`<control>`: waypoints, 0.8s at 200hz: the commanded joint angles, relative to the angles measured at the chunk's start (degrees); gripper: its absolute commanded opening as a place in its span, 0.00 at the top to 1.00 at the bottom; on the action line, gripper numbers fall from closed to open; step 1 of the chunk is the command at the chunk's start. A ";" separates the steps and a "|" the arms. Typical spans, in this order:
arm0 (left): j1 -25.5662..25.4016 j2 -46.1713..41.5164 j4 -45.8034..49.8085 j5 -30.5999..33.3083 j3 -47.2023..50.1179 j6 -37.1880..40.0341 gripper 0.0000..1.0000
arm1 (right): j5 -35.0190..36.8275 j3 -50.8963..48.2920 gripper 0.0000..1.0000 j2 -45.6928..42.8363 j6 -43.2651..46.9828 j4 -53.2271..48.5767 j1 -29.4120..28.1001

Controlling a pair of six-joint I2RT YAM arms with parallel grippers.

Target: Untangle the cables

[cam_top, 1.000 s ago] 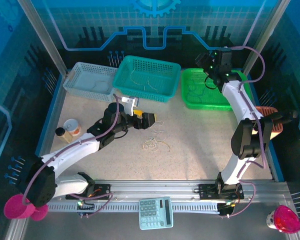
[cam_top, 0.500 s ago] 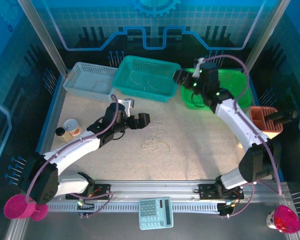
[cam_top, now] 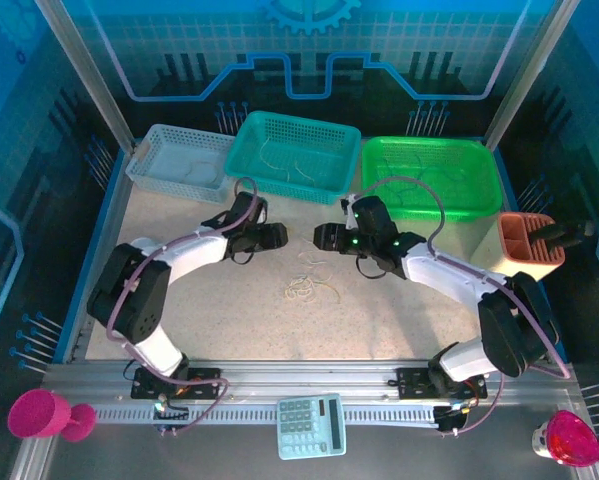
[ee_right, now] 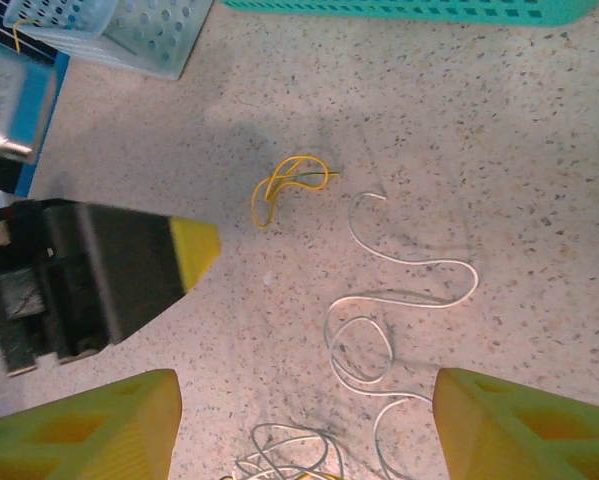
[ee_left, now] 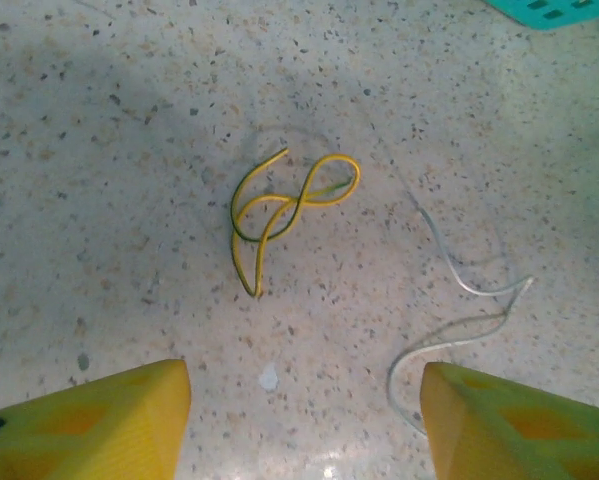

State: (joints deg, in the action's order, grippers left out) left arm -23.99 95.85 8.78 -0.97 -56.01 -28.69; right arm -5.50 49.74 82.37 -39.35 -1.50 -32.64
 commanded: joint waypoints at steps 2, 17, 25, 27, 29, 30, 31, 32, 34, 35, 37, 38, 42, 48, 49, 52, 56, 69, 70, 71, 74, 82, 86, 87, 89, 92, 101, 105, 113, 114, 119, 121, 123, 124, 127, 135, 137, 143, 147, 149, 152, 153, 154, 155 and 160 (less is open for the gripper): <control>0.17 3.21 1.95 1.32 -3.53 2.99 0.39 | -0.61 -1.66 0.32 -0.68 -1.15 3.59 -0.99; 0.22 5.45 1.88 1.67 -4.90 3.53 0.40 | -0.60 -2.14 0.32 -0.80 -1.20 3.69 -1.15; 0.19 6.50 1.36 1.52 -5.28 4.00 0.41 | -0.60 -2.48 0.32 -0.94 -1.30 3.89 -1.19; 0.22 6.68 1.21 1.44 -5.39 4.12 0.41 | -0.58 -2.50 0.32 -0.97 -1.33 3.92 -1.22; 0.18 6.88 1.10 1.38 -5.53 4.18 0.41 | -0.61 -2.59 0.32 -0.91 -1.38 3.95 -1.27; 0.18 7.02 1.04 1.39 -5.61 4.26 0.41 | -0.63 -2.61 0.32 -0.90 -1.36 4.00 -1.27; 0.17 7.09 1.05 1.40 -5.69 4.30 0.41 | -0.64 -2.62 0.32 -0.94 -1.35 4.02 -1.28; 0.17 7.16 1.02 1.36 -5.74 4.32 0.41 | -0.65 -2.62 0.32 -0.96 -1.39 4.03 -1.28; 0.21 7.44 0.99 1.40 -5.88 4.45 0.41 | -0.65 -2.76 0.32 -0.98 -1.42 4.11 -1.28; 0.19 7.52 0.98 1.45 -5.96 4.53 0.41 | -0.61 -2.74 0.32 -0.98 -1.42 4.12 -1.33; 0.18 7.68 1.05 1.51 -6.13 4.65 0.41 | -0.71 -2.81 0.32 -0.98 -1.40 4.13 -1.29; 0.17 7.81 1.10 1.59 -6.22 4.72 0.41 | -0.73 -2.85 0.32 -0.98 -1.42 4.13 -1.29; 0.18 8.16 1.25 1.71 -6.50 4.84 0.42 | -0.74 -2.88 0.32 -1.01 -1.48 4.21 -1.28; 0.20 8.76 1.37 1.96 -6.99 5.32 0.44 | -0.82 -2.98 0.32 -0.99 -1.50 4.30 -1.28; 0.19 8.79 1.40 1.99 -7.00 5.40 0.44 | -0.82 -3.02 0.32 -0.99 -1.51 4.31 -1.28; 0.17 9.02 1.44 2.17 -7.27 5.52 0.45 | -0.87 -3.14 0.32 -1.00 -1.52 4.29 -1.28; 0.17 9.30 1.55 2.33 -7.52 5.66 0.45 | -0.91 -3.22 0.32 -1.04 -1.58 4.39 -1.35; 0.24 10.16 1.64 2.30 -8.08 6.08 0.45 | -0.93 -3.40 0.33 -1.01 -1.65 4.62 -1.35; 0.20 10.24 1.62 2.25 -8.16 6.09 0.45 | -0.92 -3.41 0.33 -0.99 -1.67 4.64 -1.32; 0.23 10.32 1.61 2.23 -8.20 6.14 0.45 | -0.92 -3.46 0.33 -0.99 -1.68 4.65 -1.34; 0.22 10.44 1.60 2.21 -8.36 6.18 0.46 | -0.92 -3.57 0.33 -1.01 -1.77 4.73 -1.32; 0.17 10.92 1.60 2.16 -8.66 6.19 0.46 | -0.92 -3.59 0.33 -1.01 -1.86 4.83 -1.37; 0.17 11.18 1.60 2.27 -8.80 6.23 0.47 | -0.92 -3.70 0.33 -0.98 -1.86 4.90 -1.34; 0.17 11.23 1.60 2.33 -8.79 6.21 0.47 | -0.92 -3.69 0.33 -0.98 -1.86 4.91 -1.35; 0.19 11.27 1.60 2.26 -8.84 6.19 0.48 | -0.94 -3.68 0.33 -0.98 -1.87 4.99 -1.37; 0.19 11.43 1.61 2.35 -8.93 6.26 0.48 | -0.92 -3.79 0.33 -0.97 -1.93 5.01 -1.37; 0.17 11.91 1.60 2.41 -9.27 6.32 0.49 | -1.01 -3.92 0.33 -0.91 -2.09 5.19 -1.34; 0.18 12.18 1.60 2.46 -9.37 6.40 0.50 | -1.05 -3.91 0.33 -0.87 -2.13 5.19 -1.37; 0.21 12.50 1.60 2.47 -9.56 6.54 0.52 | -1.10 -3.94 0.33 -0.89 -2.13 5.19 -1.33; 0.24 12.55 1.60 2.42 -9.60 6.58 0.52 | -1.10 -3.90 0.33 -0.85 -2.13 5.19 -1.35; 0.17 12.76 1.60 2.54 -9.72 6.66 0.54 | -1.09 -3.90 0.33 -0.90 -2.13 5.19 -1.33; 0.21 12.84 1.60 2.55 -9.77 6.70 0.54 | -1.09 -3.93 0.33 -0.92 -2.13 5.19 -1.32; 0.20 12.90 1.53 2.55 -9.79 6.71 0.56 | -1.09 -3.94 0.33 -0.97 -2.13 5.19 -1.36; 0.19 12.93 1.52 2.51 -9.80 6.80 0.56 | -1.09 -3.94 0.33 -0.97 -2.13 5.19 -1.36; 0.19 13.04 1.47 2.55 -9.81 6.92 0.58 | -1.08 -3.99 0.33 -0.98 -2.13 5.19 -1.31; 0.19 13.21 1.31 2.40 -9.81 7.15 0.63 | -1.15 -4.01 0.33 -1.01 -2.10 5.10 -1.36; 0.17 13.26 1.26 2.38 -9.88 7.15 0.65 | -1.15 -3.96 0.33 -1.05 -2.08 5.10 -1.37; 0.17 13.36 1.24 2.37 -9.91 7.31 0.69 | -1.18 -3.90 0.33 -1.07 -2.05 5.06 -1.34; 0.24 13.46 1.24 2.44 -9.89 7.34 0.72 | -1.18 -3.93 0.33 -1.01 -2.03 5.02 -1.37; 0.25 13.52 1.18 2.40 -9.95 7.46 0.74 | -1.18 -3.92 0.33 -1.05 -2.00 5.01 -1.37; 0.18 13.56 1.16 2.45 -9.93 7.57 0.76 | -1.25 -3.86 0.33 -1.02 -2.04 4.99 -1.33; 0.17 13.61 1.16 2.41 -9.96 7.58 0.77 | -1.26 -3.86 0.33 -1.05 -2.04 5.00 -1.35; 0.17 13.59 1.16 2.44 -9.98 7.63 0.78 | -1.27 -3.86 0.33 -1.06 -2.00 4.96 -1.36; 0.17 13.58 1.20 2.45 -9.99 7.61 0.79 | -1.27 -3.86 0.33 -1.02 -2.02 4.94 -1.36; 0.17 13.65 1.18 2.46 -10.00 7.83 0.84 | -1.34 -3.72 0.33 -1.05 -1.94 4.97 -1.33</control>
State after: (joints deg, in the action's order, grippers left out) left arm -23.99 108.64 9.17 0.71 -64.55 -22.59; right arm -6.26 46.54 82.32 -40.97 2.24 -33.12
